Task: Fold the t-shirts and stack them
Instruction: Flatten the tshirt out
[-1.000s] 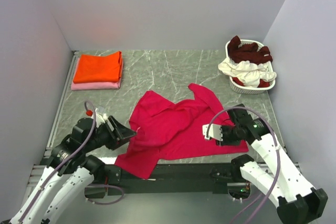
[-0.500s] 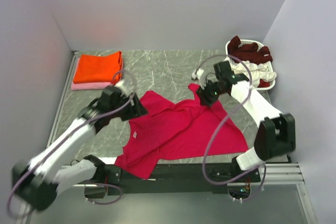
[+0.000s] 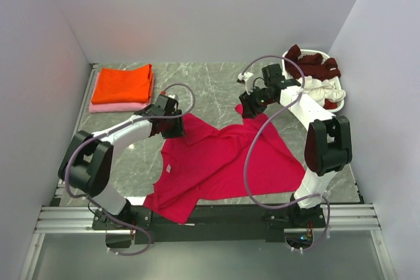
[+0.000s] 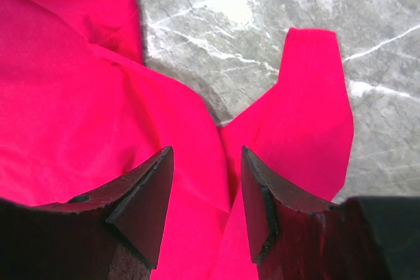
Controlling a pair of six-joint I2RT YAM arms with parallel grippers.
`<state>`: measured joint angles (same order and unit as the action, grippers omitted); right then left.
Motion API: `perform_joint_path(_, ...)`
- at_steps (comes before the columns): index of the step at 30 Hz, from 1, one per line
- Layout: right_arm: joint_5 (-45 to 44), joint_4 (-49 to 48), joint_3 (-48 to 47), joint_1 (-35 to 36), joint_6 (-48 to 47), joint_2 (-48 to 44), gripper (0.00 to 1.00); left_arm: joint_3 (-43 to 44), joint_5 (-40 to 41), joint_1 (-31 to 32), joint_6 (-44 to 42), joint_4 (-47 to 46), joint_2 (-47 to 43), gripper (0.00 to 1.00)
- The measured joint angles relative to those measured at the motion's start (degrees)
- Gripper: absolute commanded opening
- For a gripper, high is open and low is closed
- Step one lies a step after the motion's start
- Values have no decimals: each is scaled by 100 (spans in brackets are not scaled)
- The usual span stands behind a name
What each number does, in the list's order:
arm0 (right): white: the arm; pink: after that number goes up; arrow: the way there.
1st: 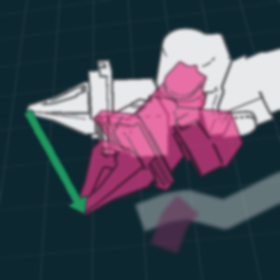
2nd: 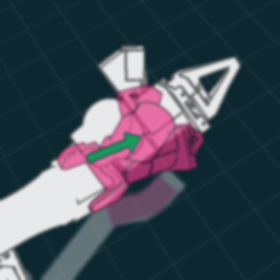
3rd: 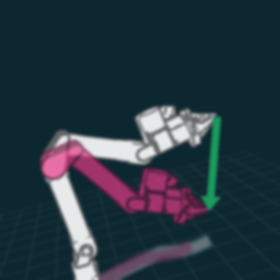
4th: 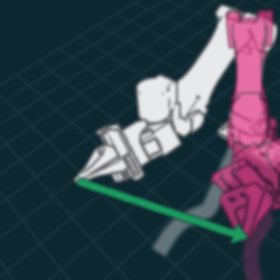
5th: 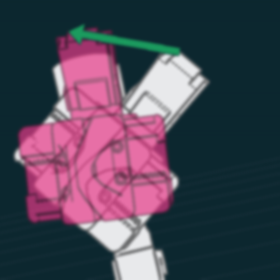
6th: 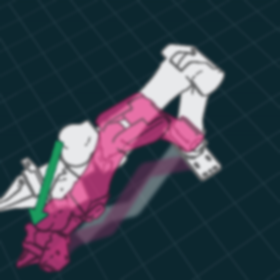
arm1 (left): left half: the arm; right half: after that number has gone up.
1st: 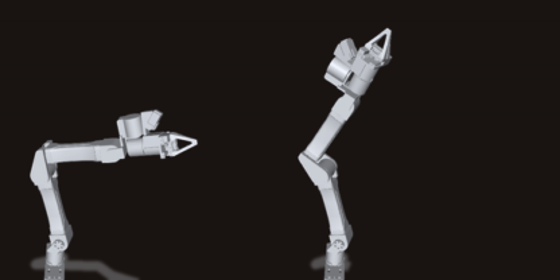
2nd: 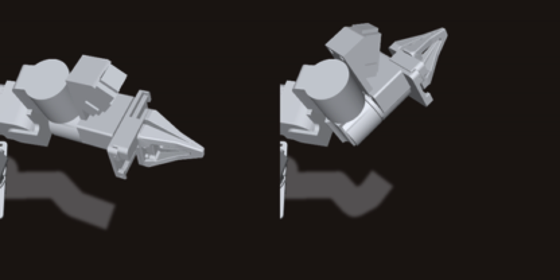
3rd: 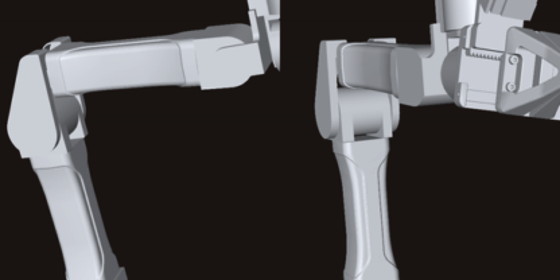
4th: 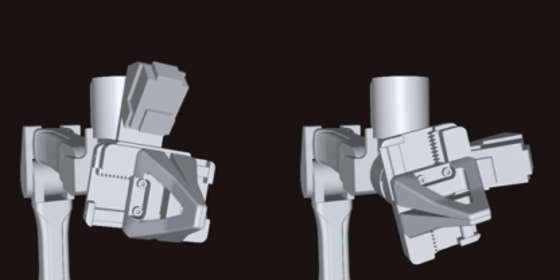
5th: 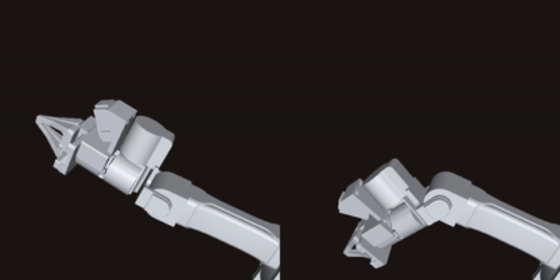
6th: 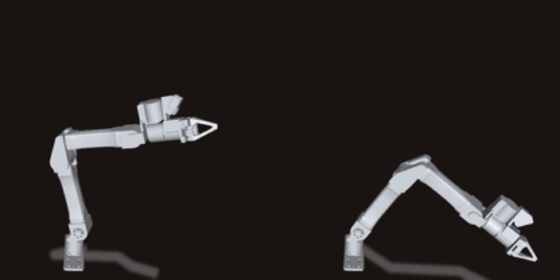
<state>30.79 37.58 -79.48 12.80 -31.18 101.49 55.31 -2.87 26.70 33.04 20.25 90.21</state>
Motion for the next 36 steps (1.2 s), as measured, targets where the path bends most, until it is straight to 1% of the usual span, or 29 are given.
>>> perform_joint_path(9,140,-92,22,-20,26,-2,53,608,483,0,2,-146,1043,45)
perform_joint_path(10,162,-96,28,-22,26,-2,53,632,533,0,7,-151,1093,41)
perform_joint_path(11,170,-98,31,-28,28,0,53,647,592,0,17,-157,1145,30)
perform_joint_path(13,184,-98,33,-37,26,-2,53,654,667,0,35,-179,1191,16)
perform_joint_path(14,184,-103,33,-44,26,0,52,656,688,0,37,-190,1196,6)
perform_joint_path(16,184,-116,37,-52,26,-2,52,702,706,0,57,-210,1196,1)
perform_joint_path(23,153,-192,125,-149,72,-4,52,1257,695,-48,2,-308,1113,1)
perform_joint_path(26,151,-254,125,-262,127,-4,52,1705,476,-199,15,-341,1099,1)
perform_joint_path(29,151,-291,125,-367,155,-4,52,2048,129,-492,66,-433,1117,1)
perform_joint_path(32,149,-343,125,-431,175,-4,52,2461,-358,-796,87,-518,1386,1)
perform_joint_path(33,144,-354,125,-444,175,-4,52,2612,-529,-876,98,-542,1526,2)
perform_joint_path(36,127,-365,125,-459,177,-4,52,3119,-1130,-1054,120,-577,2124,14)
